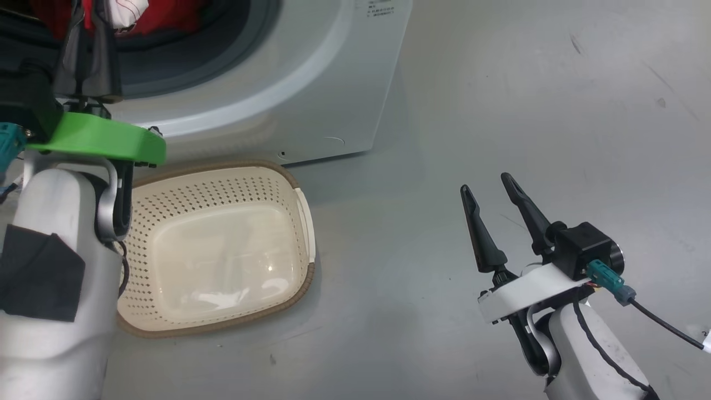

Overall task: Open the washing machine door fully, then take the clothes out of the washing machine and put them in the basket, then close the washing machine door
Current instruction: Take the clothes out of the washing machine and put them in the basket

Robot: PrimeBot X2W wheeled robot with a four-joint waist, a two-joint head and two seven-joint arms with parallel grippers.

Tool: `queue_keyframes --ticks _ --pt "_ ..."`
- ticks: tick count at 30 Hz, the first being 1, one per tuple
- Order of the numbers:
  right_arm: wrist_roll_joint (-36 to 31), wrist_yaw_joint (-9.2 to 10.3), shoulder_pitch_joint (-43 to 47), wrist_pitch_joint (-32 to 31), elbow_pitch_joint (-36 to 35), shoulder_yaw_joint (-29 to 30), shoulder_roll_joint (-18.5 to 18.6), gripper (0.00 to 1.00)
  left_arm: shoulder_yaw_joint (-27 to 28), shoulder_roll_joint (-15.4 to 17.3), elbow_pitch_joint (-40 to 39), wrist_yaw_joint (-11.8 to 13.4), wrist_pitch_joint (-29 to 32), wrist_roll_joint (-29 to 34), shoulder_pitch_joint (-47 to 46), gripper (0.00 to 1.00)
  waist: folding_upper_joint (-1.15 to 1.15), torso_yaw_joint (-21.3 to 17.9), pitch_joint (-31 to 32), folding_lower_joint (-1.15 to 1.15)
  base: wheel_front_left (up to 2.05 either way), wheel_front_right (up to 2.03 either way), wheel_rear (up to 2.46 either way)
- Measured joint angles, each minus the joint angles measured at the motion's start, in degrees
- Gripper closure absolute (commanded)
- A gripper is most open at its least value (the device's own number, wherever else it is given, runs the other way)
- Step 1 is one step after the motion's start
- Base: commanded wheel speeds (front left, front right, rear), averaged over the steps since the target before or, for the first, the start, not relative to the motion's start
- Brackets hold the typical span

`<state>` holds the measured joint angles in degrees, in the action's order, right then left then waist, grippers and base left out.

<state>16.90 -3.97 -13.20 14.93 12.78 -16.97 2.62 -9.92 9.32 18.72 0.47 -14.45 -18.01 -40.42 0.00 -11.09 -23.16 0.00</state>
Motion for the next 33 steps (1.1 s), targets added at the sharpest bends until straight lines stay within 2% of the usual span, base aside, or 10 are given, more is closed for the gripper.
queue_keyframes --ticks 11,21,26,33 --pt "-0.4 -0.51 3.3 0.0 1.5 -0.4 0.0 0.00 0.6 -0.3 -12.6 1.6 -0.3 2.5 5.1 1.00 0.00 3.6 7.3 0.00 0.00 0.00 0.00" --pt "-0.4 -0.51 4.6 0.0 1.3 0.3 0.0 0.00 1.2 0.7 -22.0 2.8 -0.3 3.5 10.4 1.00 0.00 4.0 12.7 0.00 0.00 0.00 0.00" --pt "-0.5 -0.47 5.9 0.0 0.8 1.1 0.0 0.00 1.2 0.4 -25.1 3.3 -0.3 3.5 13.6 1.00 0.00 3.6 13.9 0.00 0.00 0.00 0.00" --pt "-0.5 -0.47 6.6 0.0 0.0 1.3 0.0 0.00 2.1 -1.6 -24.3 4.4 0.8 1.7 22.2 1.00 0.00 3.1 13.5 0.00 0.00 0.00 0.00"
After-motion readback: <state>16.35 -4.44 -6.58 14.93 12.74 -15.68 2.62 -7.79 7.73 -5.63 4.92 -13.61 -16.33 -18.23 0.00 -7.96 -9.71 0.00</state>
